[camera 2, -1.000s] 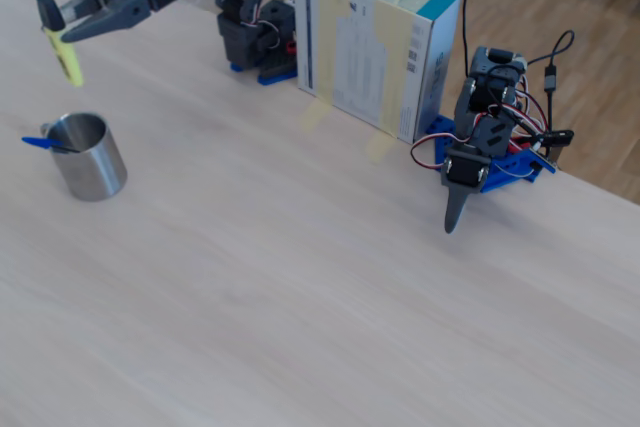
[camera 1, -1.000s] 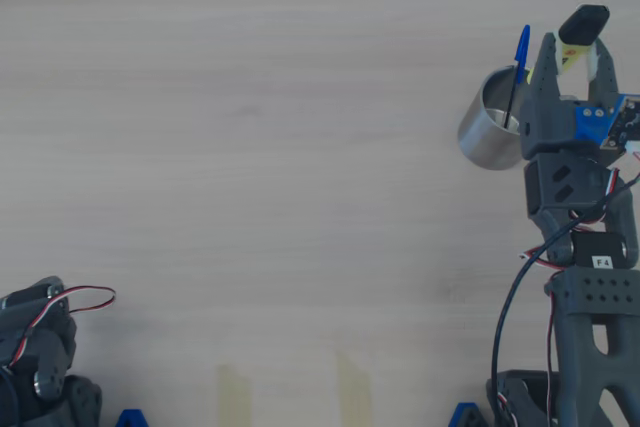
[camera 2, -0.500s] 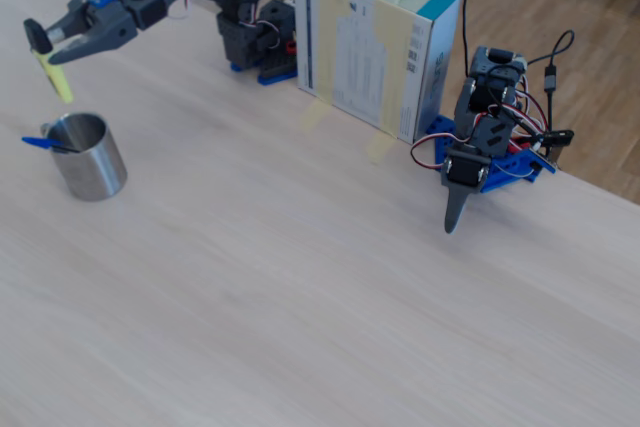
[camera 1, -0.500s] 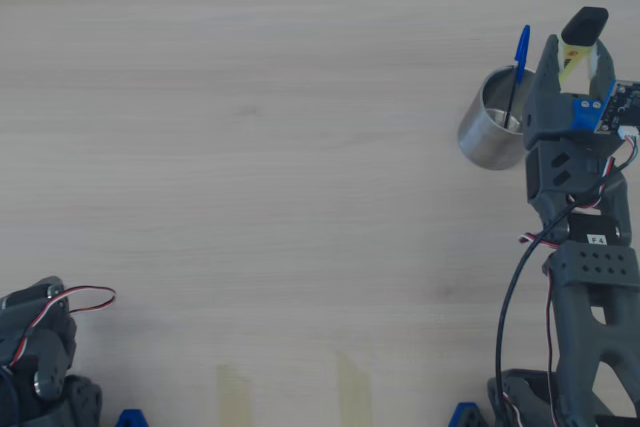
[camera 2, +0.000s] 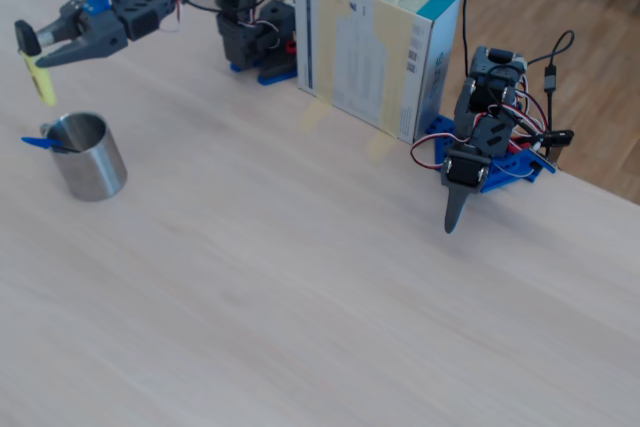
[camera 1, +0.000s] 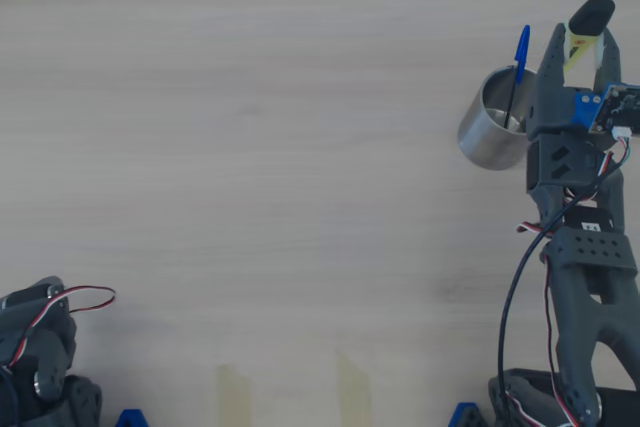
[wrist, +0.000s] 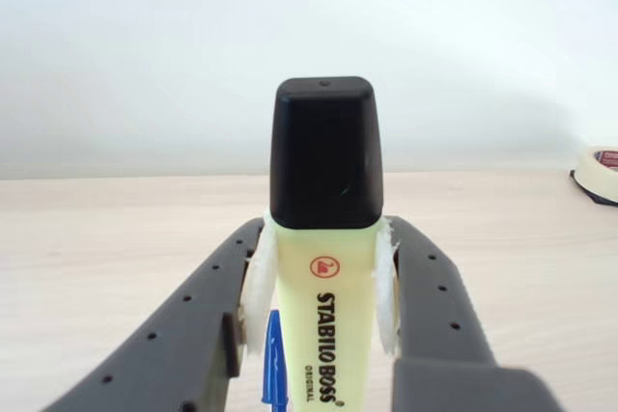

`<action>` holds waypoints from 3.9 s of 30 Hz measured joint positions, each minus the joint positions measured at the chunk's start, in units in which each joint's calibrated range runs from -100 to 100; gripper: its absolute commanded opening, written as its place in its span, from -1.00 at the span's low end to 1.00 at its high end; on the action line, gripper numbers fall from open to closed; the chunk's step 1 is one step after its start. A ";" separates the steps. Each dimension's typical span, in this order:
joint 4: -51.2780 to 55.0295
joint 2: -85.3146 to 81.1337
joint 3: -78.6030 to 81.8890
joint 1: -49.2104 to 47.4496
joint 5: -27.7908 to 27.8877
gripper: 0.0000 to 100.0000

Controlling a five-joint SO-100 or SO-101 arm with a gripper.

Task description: Grab the yellow pen and put it in the silver cup.

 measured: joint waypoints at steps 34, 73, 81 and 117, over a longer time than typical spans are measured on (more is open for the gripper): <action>-0.50 12.76 0.63 -0.25 0.21 -0.83; -0.50 18.76 0.63 -1.17 0.31 -0.82; -0.50 18.76 0.63 -1.67 0.31 -0.80; 0.59 16.59 0.63 -3.34 -2.00 -0.11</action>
